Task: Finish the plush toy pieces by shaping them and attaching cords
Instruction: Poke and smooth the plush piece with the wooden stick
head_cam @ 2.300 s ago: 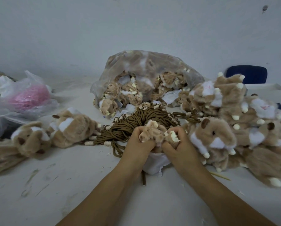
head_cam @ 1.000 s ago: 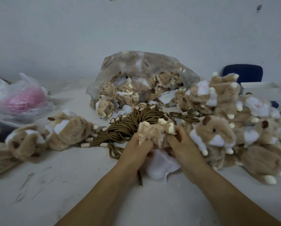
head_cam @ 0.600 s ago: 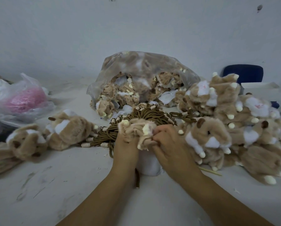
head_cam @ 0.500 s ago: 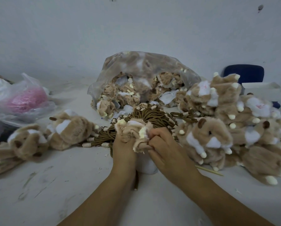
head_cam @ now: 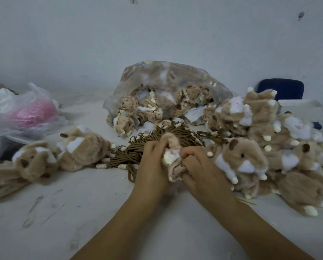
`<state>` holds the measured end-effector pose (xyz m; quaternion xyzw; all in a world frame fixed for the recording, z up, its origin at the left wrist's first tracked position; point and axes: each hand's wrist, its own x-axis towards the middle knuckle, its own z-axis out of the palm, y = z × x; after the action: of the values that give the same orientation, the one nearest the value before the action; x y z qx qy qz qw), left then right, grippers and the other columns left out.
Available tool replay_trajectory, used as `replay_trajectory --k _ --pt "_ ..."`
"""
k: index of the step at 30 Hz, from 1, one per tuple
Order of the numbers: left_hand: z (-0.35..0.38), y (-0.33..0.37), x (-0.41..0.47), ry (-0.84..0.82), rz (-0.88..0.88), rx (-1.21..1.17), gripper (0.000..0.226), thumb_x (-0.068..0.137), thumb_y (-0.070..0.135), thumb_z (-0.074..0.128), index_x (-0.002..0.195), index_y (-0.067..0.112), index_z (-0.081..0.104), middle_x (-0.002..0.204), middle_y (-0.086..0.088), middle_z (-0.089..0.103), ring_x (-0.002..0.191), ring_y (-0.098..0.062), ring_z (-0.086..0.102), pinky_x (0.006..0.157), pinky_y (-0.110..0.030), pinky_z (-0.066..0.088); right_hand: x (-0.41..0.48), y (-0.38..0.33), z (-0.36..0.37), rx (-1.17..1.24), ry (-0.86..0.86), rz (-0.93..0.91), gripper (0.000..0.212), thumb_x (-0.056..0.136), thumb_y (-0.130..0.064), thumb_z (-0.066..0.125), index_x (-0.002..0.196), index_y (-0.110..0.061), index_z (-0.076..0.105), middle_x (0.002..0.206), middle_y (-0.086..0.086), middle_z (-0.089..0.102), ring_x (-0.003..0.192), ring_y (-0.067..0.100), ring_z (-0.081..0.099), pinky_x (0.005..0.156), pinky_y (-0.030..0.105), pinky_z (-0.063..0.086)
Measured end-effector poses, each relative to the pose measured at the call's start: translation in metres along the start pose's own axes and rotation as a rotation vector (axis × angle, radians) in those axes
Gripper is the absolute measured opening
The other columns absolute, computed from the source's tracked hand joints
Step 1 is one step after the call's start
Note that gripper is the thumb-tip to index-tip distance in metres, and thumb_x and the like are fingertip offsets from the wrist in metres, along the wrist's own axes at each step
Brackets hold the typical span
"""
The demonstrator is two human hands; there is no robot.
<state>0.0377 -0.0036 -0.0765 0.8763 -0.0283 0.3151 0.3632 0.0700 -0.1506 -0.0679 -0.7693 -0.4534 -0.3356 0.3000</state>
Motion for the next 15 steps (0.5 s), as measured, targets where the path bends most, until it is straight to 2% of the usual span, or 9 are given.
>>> replay_trajectory --k 1,3,5,6,8,10,12,13,15 --pt "-0.002 -0.003 -0.001 -0.009 -0.086 -0.081 0.067 0.077 0.018 0.084 0.136 0.020 0.054 0.104 0.010 0.042 0.094 0.006 0.048 0.076 -0.004 0.035 -0.001 -0.002 0.003 0.001 -0.013 0.001 0.011 0.076 -0.014 0.050 0.086 -0.012 0.046 0.102 0.010 0.058 0.088 0.017 0.055 0.066 0.026 0.046" --pt "-0.005 -0.003 0.000 0.029 -0.150 -0.199 0.059 0.075 0.013 0.086 0.124 0.028 0.056 0.096 0.011 0.039 0.085 0.012 0.046 0.073 -0.002 0.036 -0.001 -0.003 0.009 0.022 -0.021 0.093 0.014 0.075 -0.018 0.055 0.085 -0.009 0.051 0.104 0.008 0.055 0.087 0.017 0.056 0.064 0.026 0.045" --pt "-0.006 0.004 -0.001 0.067 -0.099 -0.268 0.056 0.067 0.004 0.089 0.100 0.033 0.054 0.101 0.009 0.040 0.089 0.012 0.047 0.076 -0.001 0.036 -0.004 0.000 0.013 0.109 -0.026 0.251 0.029 0.072 -0.020 0.065 0.094 -0.006 0.054 0.108 0.005 0.049 0.092 0.011 0.049 0.072 0.023 0.044" --pt "-0.004 0.006 -0.001 0.053 -0.066 -0.278 0.058 0.064 -0.001 0.089 0.091 0.033 0.051 0.106 0.007 0.041 0.093 0.015 0.046 0.078 -0.002 0.036 -0.006 0.004 0.012 0.158 -0.031 0.317 0.038 0.070 -0.021 0.067 0.102 -0.006 0.053 0.109 0.001 0.046 0.094 0.008 0.046 0.077 0.017 0.041" --pt "0.001 0.010 -0.003 0.009 -0.056 -0.320 0.048 0.067 -0.004 0.086 0.081 0.028 0.053 0.116 0.006 0.047 0.099 0.019 0.046 0.081 -0.002 0.036 -0.009 0.008 0.009 0.246 -0.043 0.410 0.038 0.069 -0.023 0.057 0.106 -0.014 0.052 0.103 -0.007 0.048 0.091 0.003 0.046 0.078 0.009 0.036" --pt "0.005 0.013 -0.004 -0.033 -0.127 -0.413 0.035 0.076 0.000 0.080 0.075 0.025 0.056 0.111 0.021 0.061 0.096 0.017 0.054 0.075 -0.005 0.042 -0.013 0.010 0.009 0.340 -0.039 0.497 0.028 0.069 -0.021 0.046 0.096 -0.021 0.053 0.093 -0.009 0.055 0.087 0.000 0.051 0.072 0.011 0.039" --pt "0.008 0.010 -0.005 -0.058 -0.224 -0.507 0.034 0.082 0.002 0.074 0.071 0.030 0.056 0.093 0.029 0.067 0.083 0.012 0.061 0.065 -0.011 0.047 -0.013 0.012 0.011 0.405 -0.025 0.588 0.024 0.074 -0.017 0.046 0.096 -0.014 0.057 0.092 -0.006 0.062 0.088 0.002 0.056 0.075 0.019 0.046" --pt "0.009 0.009 -0.004 -0.054 -0.263 -0.557 0.036 0.083 0.003 0.071 0.070 0.033 0.056 0.087 0.025 0.069 0.078 0.006 0.063 0.062 -0.015 0.049 -0.013 0.013 0.013 0.420 -0.028 0.619 0.023 0.079 -0.014 0.049 0.100 -0.011 0.058 0.094 -0.006 0.063 0.089 0.001 0.058 0.078 0.019 0.047" --pt "0.009 0.009 -0.002 -0.044 -0.357 -0.686 0.035 0.082 0.007 0.070 0.070 0.038 0.058 0.079 0.014 0.068 0.074 -0.007 0.062 0.061 -0.024 0.050 -0.013 0.017 0.016 0.382 -0.052 0.639 0.022 0.087 -0.003 0.052 0.108 -0.009 0.058 0.097 -0.008 0.061 0.086 -0.006 0.054 0.078 0.006 0.041"
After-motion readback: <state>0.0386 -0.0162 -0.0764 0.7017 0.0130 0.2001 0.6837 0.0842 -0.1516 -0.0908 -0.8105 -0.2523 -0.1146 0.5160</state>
